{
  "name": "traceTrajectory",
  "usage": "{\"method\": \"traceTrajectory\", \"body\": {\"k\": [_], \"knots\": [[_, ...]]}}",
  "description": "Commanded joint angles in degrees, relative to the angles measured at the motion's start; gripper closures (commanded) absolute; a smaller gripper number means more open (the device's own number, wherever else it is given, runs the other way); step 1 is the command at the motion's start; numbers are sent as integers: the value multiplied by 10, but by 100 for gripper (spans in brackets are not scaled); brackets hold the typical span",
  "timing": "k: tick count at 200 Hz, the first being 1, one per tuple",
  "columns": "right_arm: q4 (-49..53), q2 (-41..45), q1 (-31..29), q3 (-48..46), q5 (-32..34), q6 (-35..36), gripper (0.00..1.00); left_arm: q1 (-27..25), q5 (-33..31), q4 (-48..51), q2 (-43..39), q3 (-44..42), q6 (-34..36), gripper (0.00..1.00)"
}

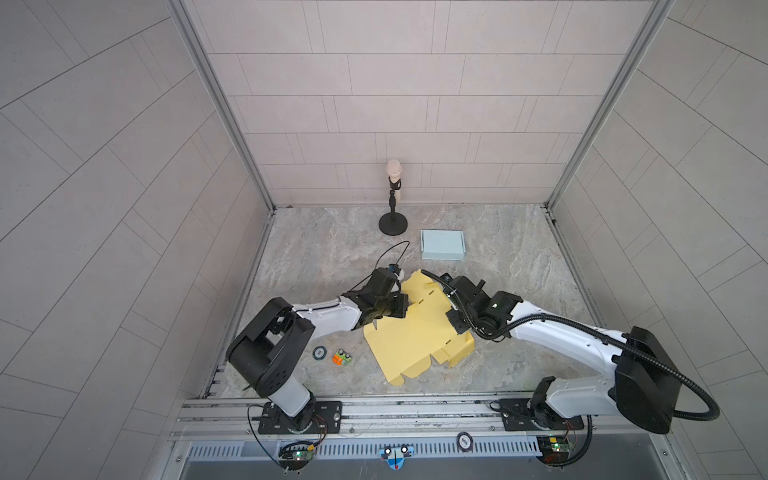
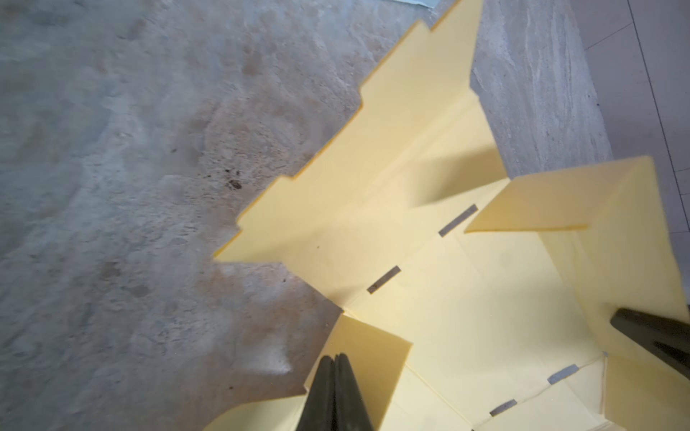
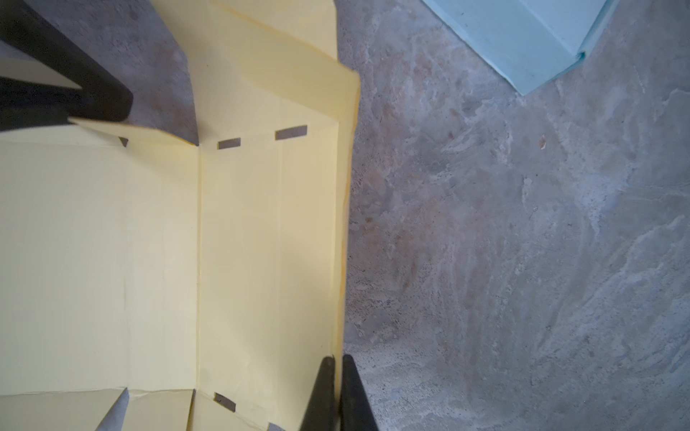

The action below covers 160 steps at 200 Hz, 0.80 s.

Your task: Fold the paper box

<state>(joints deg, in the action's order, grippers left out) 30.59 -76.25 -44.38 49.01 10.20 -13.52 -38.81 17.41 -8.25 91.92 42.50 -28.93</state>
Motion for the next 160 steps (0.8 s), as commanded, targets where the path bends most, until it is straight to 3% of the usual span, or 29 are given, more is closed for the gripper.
{"method": "traceTrajectory", "body": {"k": [1, 63, 130, 138, 160], "knots": [[16, -10, -14, 23, 37, 13, 100, -14, 14, -32, 0, -7, -24, 94], [30, -17, -52, 41, 125, 64, 100, 1, 38, -58, -36, -46, -47, 93], [10, -35, -101, 58, 238, 156, 100, 96, 76, -62, -138, -58, -57, 93], [4, -39, -107, 60, 251, 166, 100, 129, 75, -64, -141, -56, -61, 92], [-12, -60, -128, 68, 282, 196, 100, 168, 75, -77, -124, -43, -73, 85]]}}
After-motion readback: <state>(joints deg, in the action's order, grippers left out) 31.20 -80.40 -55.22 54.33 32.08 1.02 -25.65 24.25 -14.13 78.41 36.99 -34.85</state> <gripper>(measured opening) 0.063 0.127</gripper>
